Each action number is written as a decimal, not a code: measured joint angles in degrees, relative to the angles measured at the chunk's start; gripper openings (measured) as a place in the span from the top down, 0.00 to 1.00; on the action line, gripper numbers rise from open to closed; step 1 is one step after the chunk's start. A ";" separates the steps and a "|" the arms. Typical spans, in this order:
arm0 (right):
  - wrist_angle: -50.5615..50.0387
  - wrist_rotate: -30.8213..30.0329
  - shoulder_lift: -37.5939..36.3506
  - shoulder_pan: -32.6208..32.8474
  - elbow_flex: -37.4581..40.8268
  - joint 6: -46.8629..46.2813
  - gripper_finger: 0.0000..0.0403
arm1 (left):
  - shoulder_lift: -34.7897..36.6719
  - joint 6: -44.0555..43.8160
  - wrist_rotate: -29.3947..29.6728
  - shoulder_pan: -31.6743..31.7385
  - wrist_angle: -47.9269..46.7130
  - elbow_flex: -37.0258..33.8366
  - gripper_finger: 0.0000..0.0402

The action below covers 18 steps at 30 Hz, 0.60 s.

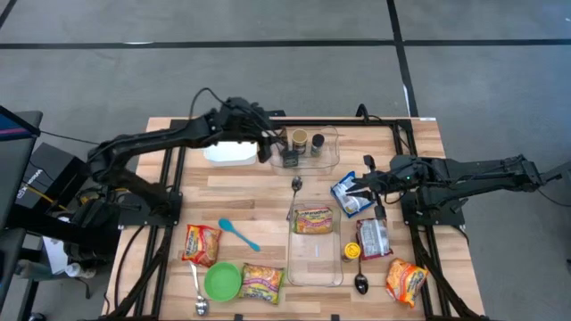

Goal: Pick & Place Food Item
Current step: Put the yellow seasoning bottle into the top transparent bin

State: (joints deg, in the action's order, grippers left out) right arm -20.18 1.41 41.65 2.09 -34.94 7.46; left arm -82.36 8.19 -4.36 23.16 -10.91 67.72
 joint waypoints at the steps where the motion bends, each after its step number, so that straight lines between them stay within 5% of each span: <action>1: -0.38 0.00 0.00 0.00 0.00 0.00 0.91 | 1.27 -0.34 0.00 0.02 -1.22 0.00 0.63; 18: -0.83 0.00 0.00 0.11 0.00 -1.09 0.91 | 15.35 -1.64 0.02 0.00 -22.43 0.00 0.80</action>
State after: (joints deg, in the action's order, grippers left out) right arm -21.02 1.41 41.65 2.20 -34.94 6.37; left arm -67.01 6.55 -4.34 23.16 -33.34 67.72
